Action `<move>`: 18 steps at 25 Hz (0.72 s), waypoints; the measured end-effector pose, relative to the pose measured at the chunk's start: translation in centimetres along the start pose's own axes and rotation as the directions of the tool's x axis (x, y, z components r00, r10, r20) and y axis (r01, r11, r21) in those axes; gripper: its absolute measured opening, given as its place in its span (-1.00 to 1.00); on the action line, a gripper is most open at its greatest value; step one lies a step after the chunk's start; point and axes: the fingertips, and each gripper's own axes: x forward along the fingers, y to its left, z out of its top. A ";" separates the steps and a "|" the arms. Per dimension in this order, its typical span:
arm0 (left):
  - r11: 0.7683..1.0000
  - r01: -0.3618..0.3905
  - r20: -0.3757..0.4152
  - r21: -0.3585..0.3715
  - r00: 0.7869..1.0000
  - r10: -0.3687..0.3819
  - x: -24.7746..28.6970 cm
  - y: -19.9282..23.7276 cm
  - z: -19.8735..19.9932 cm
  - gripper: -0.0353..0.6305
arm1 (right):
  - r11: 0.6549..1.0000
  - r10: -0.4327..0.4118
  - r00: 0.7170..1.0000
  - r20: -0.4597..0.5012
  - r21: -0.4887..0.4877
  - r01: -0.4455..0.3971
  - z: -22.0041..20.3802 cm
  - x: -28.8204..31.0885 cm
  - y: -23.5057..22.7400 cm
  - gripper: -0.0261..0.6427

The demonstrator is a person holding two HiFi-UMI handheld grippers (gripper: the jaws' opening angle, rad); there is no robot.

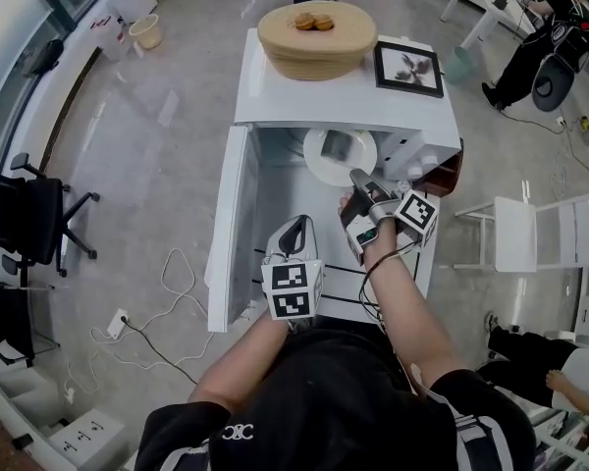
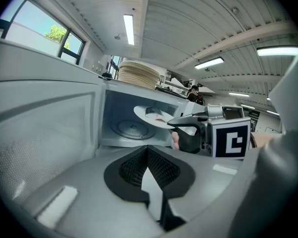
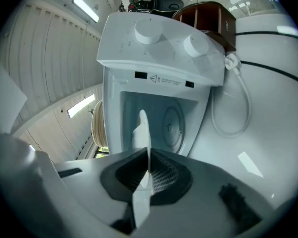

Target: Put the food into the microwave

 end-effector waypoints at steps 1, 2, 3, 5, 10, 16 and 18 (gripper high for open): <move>1.000 0.001 -0.001 0.001 1.000 -0.001 0.1 -0.1 0.0 -0.87 | 1.000 0.000 1.000 -0.006 -0.002 0.000 0.0 0.5 0.0 -0.87; 1.000 0.002 -0.003 0.004 1.000 -0.002 0.1 -0.3 0.0 -0.87 | 1.000 -0.001 1.000 -0.012 -0.004 0.001 -0.1 1.0 -0.1 -0.87; 1.000 0.002 -0.004 0.008 1.000 -0.002 0.2 -0.4 0.1 -0.87 | 1.000 -0.003 1.000 -0.017 -0.006 0.003 0.0 1.4 -0.2 -0.87; 1.000 0.003 -0.004 0.007 1.000 -0.003 0.3 -0.6 0.0 -0.87 | 1.000 -0.013 1.000 -0.018 -0.009 0.013 0.1 2.2 -0.7 -0.87; 1.000 -0.021 -0.017 -0.002 1.000 0.021 0.6 0.2 -0.6 -0.87 | 0.999 -0.052 0.999 -0.014 0.006 0.052 0.6 4.8 -2.6 -0.87; 0.999 -0.044 -0.047 -0.017 0.998 0.043 0.7 0.9 -1.5 -0.87 | 0.997 -0.077 0.997 0.017 0.028 0.077 2.1 7.7 -3.5 -0.87; 0.998 -0.049 -0.052 -0.025 0.998 0.048 0.9 1.2 -1.6 -0.87 | 0.996 -0.079 0.996 0.029 0.031 0.078 2.6 8.8 -3.4 -0.87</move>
